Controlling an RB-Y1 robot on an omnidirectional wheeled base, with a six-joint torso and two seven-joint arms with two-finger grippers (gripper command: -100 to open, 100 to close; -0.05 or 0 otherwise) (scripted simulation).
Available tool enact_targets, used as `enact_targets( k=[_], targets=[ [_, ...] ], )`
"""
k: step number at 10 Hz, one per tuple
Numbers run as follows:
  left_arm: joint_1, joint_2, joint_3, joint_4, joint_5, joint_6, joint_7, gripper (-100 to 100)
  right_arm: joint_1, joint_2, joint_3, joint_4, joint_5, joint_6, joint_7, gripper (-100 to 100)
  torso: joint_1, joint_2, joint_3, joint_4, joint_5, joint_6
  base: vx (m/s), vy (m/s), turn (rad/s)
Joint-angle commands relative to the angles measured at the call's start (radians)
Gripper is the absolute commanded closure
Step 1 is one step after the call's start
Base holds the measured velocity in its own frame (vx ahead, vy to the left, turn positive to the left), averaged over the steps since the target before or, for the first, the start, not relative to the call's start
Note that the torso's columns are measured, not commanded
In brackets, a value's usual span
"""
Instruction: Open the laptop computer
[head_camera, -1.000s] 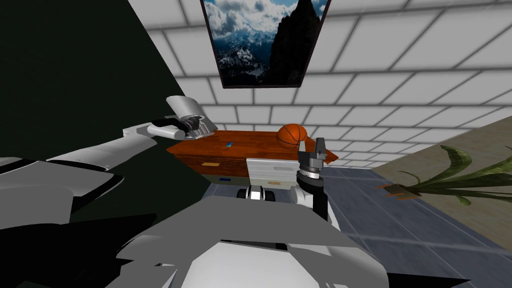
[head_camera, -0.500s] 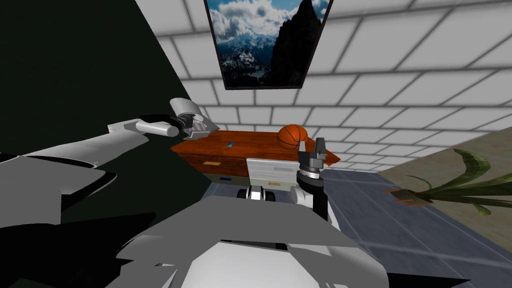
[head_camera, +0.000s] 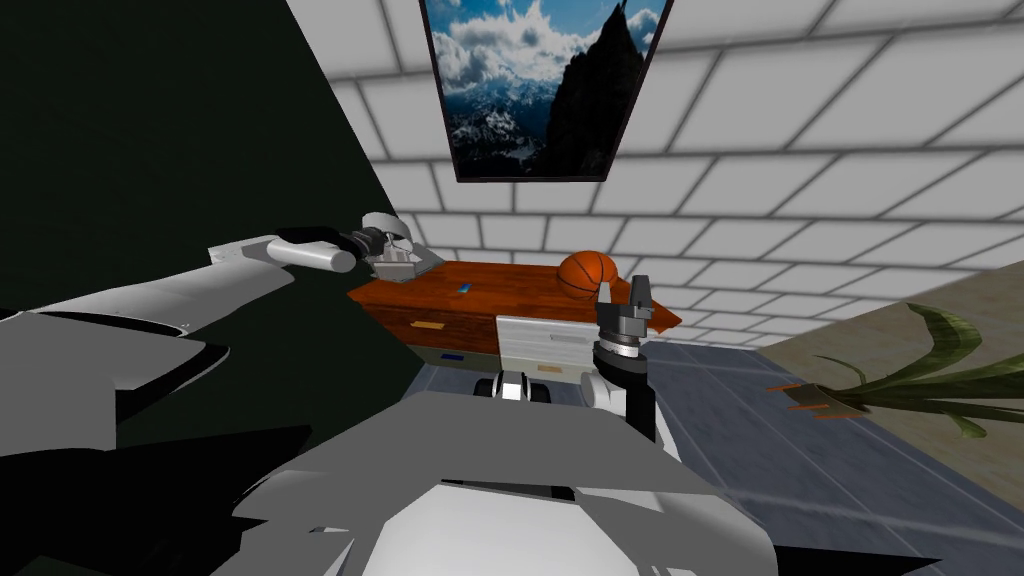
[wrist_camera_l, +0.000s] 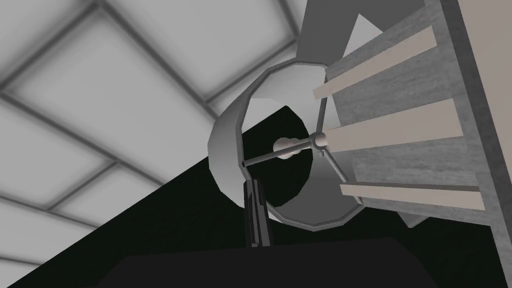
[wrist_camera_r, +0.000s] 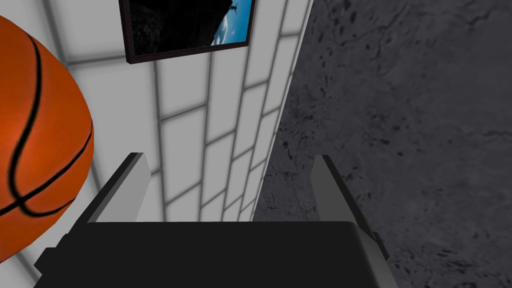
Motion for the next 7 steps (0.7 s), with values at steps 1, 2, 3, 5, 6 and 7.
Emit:
enact_targets(
  k=[1, 2, 3, 5, 6, 7],
  targets=[
    [-0.009, 0.028, -0.006, -0.015, 0.023, 0.014, 0.0, -100, 0.0, 0.0, 0.0, 0.0, 0.0, 0.0, 0.0, 0, 0.0, 0.001, 0.0, 0.0, 0.0, 0.0, 0.013, -0.001, 0.0],
    [-0.009, 0.028, -0.006, -0.015, 0.023, 0.014, 0.0, -100, 0.0, 0.0, 0.0, 0.0, 0.0, 0.0, 0.0, 0, -0.002, 0.001, 0.001, 0.0, 0.0, 0.0, 0.008, -0.007, 0.002],
    [-0.018, 0.056, -0.013, -0.03, 0.047, 0.028, 0.0, -100, 0.0, 0.0, 0.0, 0.0, 0.0, 0.0, 0.0, 0, -0.002, 0.002, 0.001, 0.0, 0.0, 0.0, 0.014, -0.004, 0.0],
    [-0.027, 0.085, -0.019, -0.045, 0.07, 0.042, 0.001, -100, 0.0, 0.0, 0.0, 0.0, 0.0, 0.0, 0.0, 0, 0.0, 0.001, 0.001, 0.0, 0.0, 0.0, 0.026, 0.007, 0.003],
    [-0.031, 0.099, -0.022, -0.052, 0.082, 0.049, 0.001, -100, 0.0, 0.0, 0.0, 0.0, 0.0, 0.0, 0.0, 0, 0.0, 0.001, 0.0, 0.0, 0.0, 0.0, 0.018, 0.0, -0.002],
    [-0.036, 0.113, -0.025, -0.059, 0.094, 0.056, 0.001, -100, 0.0, 0.0, 0.0, 0.0, 0.0, 0.0, 0.0, 0, -0.001, 0.001, 0.001, 0.0, 0.0, 0.0, 0.017, 0.001, 0.0]
  ],
)
